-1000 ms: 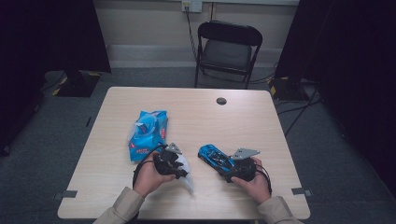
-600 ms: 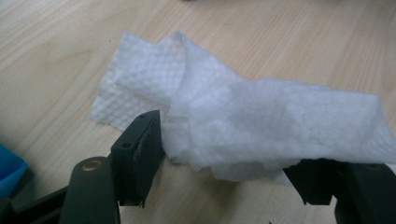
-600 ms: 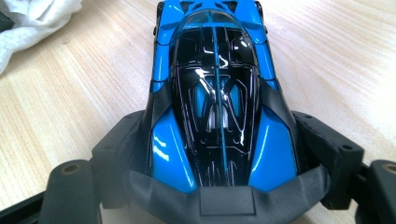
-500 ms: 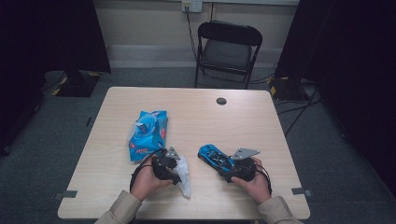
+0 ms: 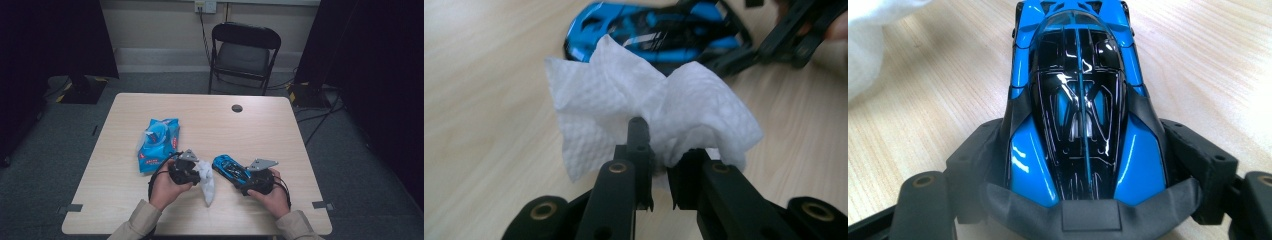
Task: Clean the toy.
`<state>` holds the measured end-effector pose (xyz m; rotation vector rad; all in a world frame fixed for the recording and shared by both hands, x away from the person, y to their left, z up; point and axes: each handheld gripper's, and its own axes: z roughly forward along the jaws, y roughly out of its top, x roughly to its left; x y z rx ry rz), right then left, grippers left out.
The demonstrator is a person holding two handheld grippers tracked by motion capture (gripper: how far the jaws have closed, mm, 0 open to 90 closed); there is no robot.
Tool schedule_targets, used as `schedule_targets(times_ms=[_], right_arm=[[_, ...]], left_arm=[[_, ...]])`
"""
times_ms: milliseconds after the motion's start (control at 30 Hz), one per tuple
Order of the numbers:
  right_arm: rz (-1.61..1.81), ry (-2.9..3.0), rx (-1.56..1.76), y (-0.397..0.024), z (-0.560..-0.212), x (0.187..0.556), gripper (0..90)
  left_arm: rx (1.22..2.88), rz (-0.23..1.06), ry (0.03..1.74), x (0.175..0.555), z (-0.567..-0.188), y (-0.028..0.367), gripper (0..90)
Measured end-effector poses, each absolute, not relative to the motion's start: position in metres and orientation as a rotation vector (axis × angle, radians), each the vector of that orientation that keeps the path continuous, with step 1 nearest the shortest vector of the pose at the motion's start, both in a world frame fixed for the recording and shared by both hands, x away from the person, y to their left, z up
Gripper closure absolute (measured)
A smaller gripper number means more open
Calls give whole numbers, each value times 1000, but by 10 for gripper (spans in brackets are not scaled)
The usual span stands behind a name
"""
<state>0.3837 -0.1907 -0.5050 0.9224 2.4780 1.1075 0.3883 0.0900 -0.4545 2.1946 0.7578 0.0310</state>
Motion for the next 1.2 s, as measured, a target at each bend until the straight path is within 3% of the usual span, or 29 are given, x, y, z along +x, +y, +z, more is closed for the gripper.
schedule_targets(times_ms=[267,533,1200], right_arm=[[1103,2484,922,-193,-505,383,200],[1088,2479,945,-197,-505,382,155],[1094,2464,947,-205,-505,370,197]], left_arm=[[2180,2,726,396,-445,67,819],[2174,0,731,400,-440,71,819],[2148,-34,676,408,-429,46,819]])
